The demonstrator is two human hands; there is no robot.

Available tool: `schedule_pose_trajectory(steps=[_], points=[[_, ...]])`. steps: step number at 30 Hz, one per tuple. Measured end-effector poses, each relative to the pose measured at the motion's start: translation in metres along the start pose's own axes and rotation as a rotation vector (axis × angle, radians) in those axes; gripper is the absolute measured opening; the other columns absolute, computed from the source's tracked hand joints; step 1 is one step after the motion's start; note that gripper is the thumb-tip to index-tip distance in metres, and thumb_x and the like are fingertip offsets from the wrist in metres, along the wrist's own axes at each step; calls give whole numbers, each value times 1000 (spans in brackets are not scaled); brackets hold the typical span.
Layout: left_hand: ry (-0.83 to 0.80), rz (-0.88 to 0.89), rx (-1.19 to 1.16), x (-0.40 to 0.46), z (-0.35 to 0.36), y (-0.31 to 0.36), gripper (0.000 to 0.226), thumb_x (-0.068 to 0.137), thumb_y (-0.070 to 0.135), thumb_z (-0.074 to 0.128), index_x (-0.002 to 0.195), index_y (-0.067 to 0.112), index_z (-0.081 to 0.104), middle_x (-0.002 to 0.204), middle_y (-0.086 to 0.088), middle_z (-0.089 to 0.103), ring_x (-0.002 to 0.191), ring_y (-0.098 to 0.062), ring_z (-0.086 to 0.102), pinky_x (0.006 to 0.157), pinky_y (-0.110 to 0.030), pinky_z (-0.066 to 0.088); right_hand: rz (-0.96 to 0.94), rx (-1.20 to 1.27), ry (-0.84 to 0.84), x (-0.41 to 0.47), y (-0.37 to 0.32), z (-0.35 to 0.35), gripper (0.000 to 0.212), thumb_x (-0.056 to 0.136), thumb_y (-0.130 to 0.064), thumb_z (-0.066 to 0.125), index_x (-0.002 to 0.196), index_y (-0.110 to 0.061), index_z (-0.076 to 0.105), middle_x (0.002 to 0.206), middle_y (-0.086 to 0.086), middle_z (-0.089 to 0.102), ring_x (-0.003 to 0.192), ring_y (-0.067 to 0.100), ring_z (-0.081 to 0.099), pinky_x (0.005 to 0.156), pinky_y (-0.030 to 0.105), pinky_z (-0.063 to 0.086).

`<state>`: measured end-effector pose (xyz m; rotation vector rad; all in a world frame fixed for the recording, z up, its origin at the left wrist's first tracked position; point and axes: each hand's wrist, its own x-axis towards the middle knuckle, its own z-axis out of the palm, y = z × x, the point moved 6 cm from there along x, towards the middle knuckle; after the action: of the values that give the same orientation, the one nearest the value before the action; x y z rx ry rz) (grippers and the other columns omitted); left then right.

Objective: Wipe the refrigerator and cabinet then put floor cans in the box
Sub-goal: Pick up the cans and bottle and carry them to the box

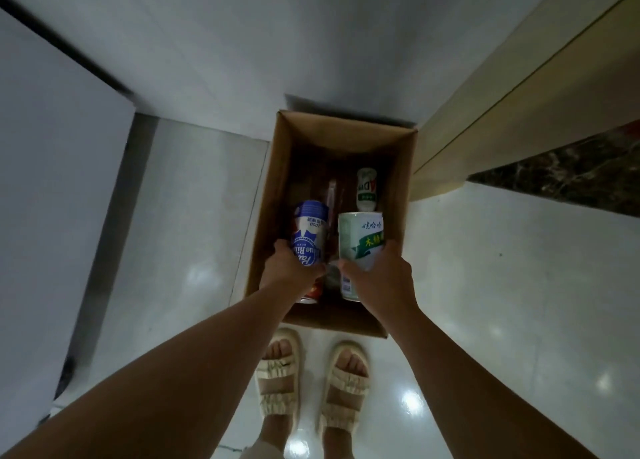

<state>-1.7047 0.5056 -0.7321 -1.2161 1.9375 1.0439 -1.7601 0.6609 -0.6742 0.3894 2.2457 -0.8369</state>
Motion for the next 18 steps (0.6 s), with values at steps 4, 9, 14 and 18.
schedule_pose_trajectory(steps=[4,9,14,18], points=[[17,0,41,44,24,-14,78,71,37,76,133,15,33,127,-11,55,111,-29,58,88,-39,48,-14,6,-5,28,12,33,62,80,-37,71,124,-10,36,118,6,55,108,24,57,89,37,51],[14,7,57,84,46,-25,79,74,34,74,137,13,29,129,-14,52,113,-31,56,89,-39,47,23,20,-21,59,32,63,66,81,-34,71,128,-8,34,124,11,54,113,25,56,87,33,51],[6,24,80,103,58,-29,80,75,29,74,137,10,28,130,-17,51,116,-33,54,92,-41,46,64,37,-27,75,50,80,67,80,-32,73,129,-5,35,126,13,54,114,28,56,91,39,52],[-6,19,67,103,66,-30,79,77,28,72,139,10,26,130,-18,51,117,-34,53,92,-41,46,68,51,-40,76,56,86,66,80,-30,72,128,-5,35,126,13,53,115,28,56,91,38,52]])
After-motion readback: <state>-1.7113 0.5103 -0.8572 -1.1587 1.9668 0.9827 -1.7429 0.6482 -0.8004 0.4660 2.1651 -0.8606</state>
